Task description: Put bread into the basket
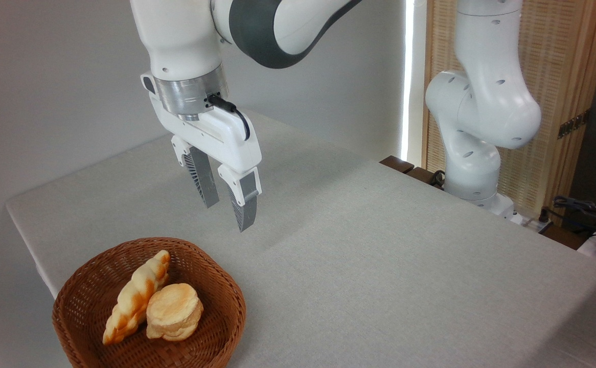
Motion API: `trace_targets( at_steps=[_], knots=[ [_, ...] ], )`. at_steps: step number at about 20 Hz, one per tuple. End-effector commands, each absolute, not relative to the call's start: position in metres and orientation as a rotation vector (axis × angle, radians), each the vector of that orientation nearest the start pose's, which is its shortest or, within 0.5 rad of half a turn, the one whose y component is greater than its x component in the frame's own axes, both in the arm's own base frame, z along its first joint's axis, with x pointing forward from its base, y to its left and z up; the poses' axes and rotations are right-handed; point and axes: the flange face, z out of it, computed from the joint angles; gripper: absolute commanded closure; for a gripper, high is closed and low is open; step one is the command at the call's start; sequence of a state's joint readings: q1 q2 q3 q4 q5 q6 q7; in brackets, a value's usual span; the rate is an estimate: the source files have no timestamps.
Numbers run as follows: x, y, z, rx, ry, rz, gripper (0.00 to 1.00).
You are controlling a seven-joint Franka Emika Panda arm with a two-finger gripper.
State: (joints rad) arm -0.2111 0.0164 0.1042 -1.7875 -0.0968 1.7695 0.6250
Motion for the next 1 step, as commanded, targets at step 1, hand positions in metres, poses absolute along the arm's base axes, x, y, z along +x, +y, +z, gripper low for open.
trace_targets(
  at_steps=[1],
  knots=[
    [0.5628, -0.0507, 0.5547, -3.039, 1.107, -0.028, 0.0]
  ],
)
